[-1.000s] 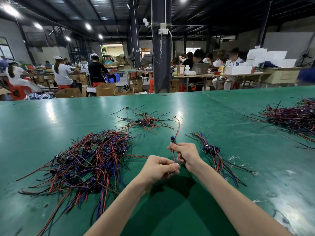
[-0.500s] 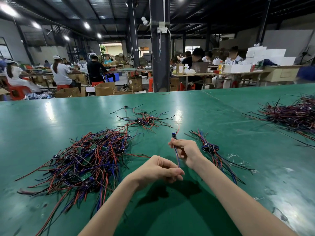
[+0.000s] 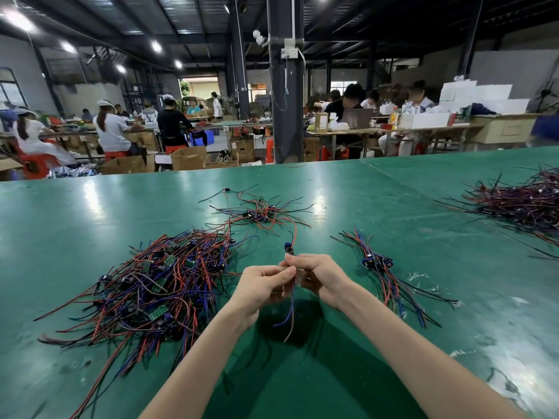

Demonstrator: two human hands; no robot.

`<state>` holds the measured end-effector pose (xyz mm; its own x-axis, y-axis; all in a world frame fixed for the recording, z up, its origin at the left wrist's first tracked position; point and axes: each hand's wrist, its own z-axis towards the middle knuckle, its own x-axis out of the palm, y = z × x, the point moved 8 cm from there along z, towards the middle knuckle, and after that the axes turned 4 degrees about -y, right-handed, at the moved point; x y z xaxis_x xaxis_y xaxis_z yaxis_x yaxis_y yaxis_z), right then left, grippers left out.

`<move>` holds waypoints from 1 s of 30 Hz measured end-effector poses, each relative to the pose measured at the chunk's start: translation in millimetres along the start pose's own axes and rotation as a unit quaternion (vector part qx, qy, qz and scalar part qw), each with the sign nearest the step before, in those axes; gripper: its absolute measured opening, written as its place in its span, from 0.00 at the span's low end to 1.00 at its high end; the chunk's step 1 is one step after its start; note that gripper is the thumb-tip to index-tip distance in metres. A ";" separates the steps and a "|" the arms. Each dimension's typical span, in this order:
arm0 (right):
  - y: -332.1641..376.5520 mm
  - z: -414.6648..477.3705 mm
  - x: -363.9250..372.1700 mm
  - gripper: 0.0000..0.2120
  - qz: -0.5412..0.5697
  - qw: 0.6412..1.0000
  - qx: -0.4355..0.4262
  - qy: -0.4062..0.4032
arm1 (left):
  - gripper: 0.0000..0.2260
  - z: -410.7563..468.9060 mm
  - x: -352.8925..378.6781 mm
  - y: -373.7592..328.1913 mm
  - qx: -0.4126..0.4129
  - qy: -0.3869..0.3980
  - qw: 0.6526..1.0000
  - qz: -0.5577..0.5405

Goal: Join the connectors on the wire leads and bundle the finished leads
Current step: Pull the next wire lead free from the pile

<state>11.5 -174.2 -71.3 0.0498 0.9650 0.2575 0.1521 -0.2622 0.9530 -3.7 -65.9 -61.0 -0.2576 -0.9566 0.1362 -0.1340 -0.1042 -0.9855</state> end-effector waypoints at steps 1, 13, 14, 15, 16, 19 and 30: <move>1.3 0.3 -2.9 0.05 -0.019 1.000 -0.010 -0.019 | 0.05 -0.1 0.9 -0.1 0.000 -0.002 1.000 -0.006; 44.1 -0.8 -72.3 0.09 -0.176 0.947 -0.124 -0.238 | 0.05 -18.0 49.3 11.8 0.038 0.133 0.987 0.081; 47.0 -0.5 -75.1 0.09 -0.195 0.942 -0.122 -0.245 | 0.05 -19.3 51.7 13.7 0.040 0.140 0.985 0.089; 49.7 0.8 -76.6 0.08 -0.227 0.936 -0.120 -0.241 | 0.05 -20.3 54.1 15.4 0.040 0.144 0.984 0.093; 51.2 1.7 -76.2 0.07 -0.277 0.926 -0.108 -0.232 | 0.05 -21.1 56.6 16.5 0.041 0.147 0.984 0.096; 57.9 2.4 -84.9 0.08 -0.376 0.893 -0.068 -0.237 | 0.06 -21.8 62.1 18.2 0.052 0.146 0.983 0.101; 69.7 -13.9 -136.9 0.05 -0.543 0.780 0.050 -0.306 | 0.08 -25.1 74.3 25.2 0.056 0.161 0.979 0.114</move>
<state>1.5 -324.5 -37.9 0.2950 0.4414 -0.8474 0.5075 0.6791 0.5304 -50.2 -132.7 -73.2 -0.5594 -0.8249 -0.0810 0.0634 0.0548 -0.9965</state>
